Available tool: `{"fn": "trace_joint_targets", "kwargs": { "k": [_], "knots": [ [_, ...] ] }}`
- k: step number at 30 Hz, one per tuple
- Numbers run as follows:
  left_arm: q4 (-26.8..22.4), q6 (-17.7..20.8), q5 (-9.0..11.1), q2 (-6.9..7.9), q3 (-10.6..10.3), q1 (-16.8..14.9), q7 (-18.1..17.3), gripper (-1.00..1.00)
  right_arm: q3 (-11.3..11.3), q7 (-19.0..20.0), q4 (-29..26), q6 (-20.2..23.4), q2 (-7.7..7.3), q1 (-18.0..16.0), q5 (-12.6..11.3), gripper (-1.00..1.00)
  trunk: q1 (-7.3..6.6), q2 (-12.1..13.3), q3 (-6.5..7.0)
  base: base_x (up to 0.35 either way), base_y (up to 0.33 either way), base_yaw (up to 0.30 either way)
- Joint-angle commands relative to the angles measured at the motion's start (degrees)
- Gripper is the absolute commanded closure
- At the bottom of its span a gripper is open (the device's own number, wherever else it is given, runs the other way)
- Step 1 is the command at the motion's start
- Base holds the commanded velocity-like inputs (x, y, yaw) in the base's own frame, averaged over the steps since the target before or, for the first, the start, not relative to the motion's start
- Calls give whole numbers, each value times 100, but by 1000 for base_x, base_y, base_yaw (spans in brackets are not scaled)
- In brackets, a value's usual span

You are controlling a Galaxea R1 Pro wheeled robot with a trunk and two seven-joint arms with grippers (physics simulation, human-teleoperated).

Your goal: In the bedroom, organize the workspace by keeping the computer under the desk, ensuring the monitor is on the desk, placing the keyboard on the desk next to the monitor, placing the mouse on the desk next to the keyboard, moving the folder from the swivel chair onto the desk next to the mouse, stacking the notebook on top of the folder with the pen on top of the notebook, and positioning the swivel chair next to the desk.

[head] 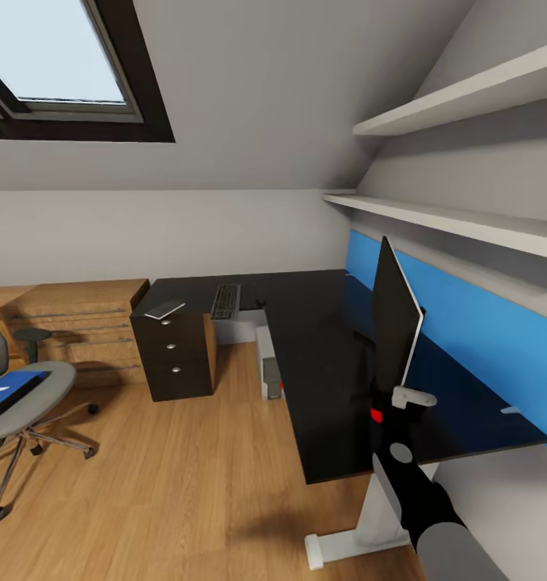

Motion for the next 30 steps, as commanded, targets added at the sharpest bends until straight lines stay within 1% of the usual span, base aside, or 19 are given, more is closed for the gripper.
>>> {"fn": "trace_joint_targets", "kwargs": {
  "k": [1,12,21,30],
  "knots": [
    [-8,-7,51,-3,1,2,5,-100,-19,-10,5,-5,7,-2,60,-100,1,-4,-5,18,-16,0],
    [-8,-7,51,-3,1,2,5,-100,-20,20,5,-11,6,33,55,-100,1,-4,-4,4,-4,-2],
    [-8,-7,51,-3,1,2,5,-100,-20,24,5,-18,6,70,54,-100,1,-4,26,0,0,-78],
    [-8,-7,51,-15,1,2,5,-100,-19,24,5,-18,7,78,53,-100,1,-4,33,0,0,-13]
  ]
}}
